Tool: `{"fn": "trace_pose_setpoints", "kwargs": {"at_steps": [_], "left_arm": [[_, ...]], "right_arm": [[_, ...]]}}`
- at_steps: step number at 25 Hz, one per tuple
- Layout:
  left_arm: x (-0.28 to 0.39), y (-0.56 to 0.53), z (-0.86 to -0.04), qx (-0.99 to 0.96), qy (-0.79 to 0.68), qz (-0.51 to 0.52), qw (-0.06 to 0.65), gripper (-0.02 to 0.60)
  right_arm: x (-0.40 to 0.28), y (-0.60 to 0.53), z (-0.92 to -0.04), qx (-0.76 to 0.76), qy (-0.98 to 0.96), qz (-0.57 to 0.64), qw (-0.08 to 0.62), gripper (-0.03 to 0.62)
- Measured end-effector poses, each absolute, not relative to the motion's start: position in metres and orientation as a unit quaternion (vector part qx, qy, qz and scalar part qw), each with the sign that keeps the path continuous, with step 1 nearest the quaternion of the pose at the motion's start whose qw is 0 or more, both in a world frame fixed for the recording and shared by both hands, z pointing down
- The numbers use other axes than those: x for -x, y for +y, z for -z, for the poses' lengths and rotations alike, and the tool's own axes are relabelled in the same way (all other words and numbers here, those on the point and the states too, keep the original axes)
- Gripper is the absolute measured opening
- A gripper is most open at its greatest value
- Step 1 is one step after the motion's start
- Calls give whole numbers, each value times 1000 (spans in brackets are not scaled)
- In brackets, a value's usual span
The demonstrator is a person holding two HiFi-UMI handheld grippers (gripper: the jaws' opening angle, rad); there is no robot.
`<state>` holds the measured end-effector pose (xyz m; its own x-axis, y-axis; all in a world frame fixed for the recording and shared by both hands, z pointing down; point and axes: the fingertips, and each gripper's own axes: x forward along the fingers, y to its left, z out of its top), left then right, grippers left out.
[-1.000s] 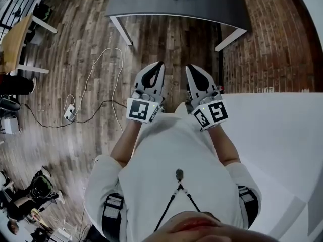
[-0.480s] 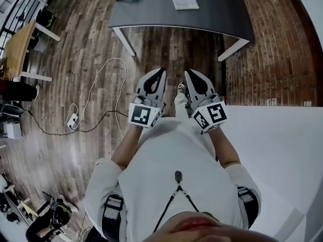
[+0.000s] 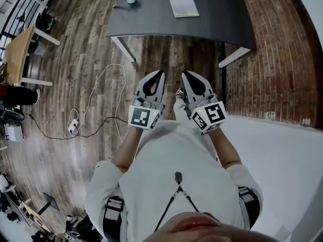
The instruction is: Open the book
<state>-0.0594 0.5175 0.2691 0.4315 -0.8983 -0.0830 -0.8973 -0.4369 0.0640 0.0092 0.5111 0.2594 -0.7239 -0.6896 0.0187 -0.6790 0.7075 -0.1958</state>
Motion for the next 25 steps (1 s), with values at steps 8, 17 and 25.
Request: {"fn": "trace_pose_setpoints", "kwargs": {"at_steps": [8, 17, 25], "left_arm": [[37, 447, -271, -846, -530, 52, 11, 23], [17, 379, -270, -842, -537, 49, 8, 23], [15, 320, -269, -833, -551, 45, 7, 23]], "right_arm": [[-22, 447, -264, 349, 933, 85, 6, 38], [-44, 371, -263, 353, 930, 101, 19, 37], [-49, 309, -266, 342, 933, 109, 19, 37]]}}
